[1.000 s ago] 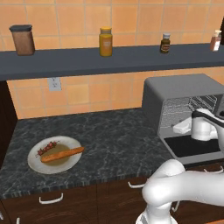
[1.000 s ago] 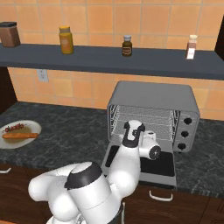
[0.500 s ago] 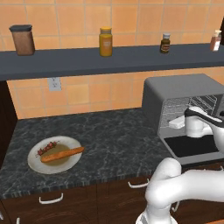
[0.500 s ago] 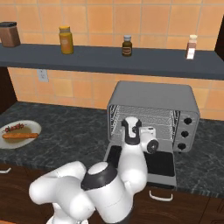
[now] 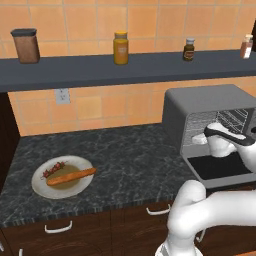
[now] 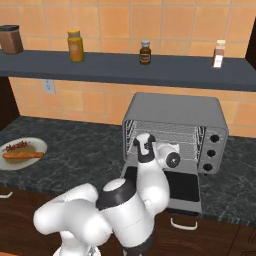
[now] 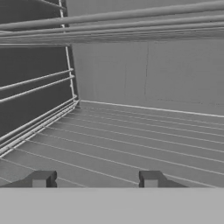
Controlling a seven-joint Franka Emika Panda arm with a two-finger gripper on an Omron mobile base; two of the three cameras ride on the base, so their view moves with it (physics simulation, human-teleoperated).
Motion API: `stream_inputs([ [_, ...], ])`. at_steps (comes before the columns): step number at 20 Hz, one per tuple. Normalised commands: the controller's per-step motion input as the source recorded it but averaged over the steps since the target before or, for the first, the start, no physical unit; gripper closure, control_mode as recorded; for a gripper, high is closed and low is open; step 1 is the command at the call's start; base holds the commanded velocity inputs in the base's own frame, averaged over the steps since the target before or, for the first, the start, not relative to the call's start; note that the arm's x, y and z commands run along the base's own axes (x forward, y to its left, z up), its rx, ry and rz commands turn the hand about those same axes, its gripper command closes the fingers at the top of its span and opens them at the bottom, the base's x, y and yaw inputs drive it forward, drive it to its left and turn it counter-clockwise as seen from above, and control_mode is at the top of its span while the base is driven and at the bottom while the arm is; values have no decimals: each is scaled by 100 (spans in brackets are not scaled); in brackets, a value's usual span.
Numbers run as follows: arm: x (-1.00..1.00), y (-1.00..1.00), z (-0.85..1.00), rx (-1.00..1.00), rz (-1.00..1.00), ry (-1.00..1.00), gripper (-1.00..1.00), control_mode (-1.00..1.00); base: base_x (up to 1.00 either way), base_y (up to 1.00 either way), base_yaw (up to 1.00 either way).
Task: Pick up the kebab skewer and baguette bread, and place them inside the toaster oven. Close the toaster oven door and start by setting the timer.
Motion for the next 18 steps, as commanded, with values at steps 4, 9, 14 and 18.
stream_inputs([
  [4,-49,0,-75,-5,-2,13,-100,-100,0,0,0],
  [9,-78,0,-89,-7,-3,18,-100,-100,0,0,0],
  [14,-84,0,-78,-6,-6,33,-100,-100,0,0,0],
  [18,-99,0,-88,-11,-7,31,-100,-100,0,0,0],
])
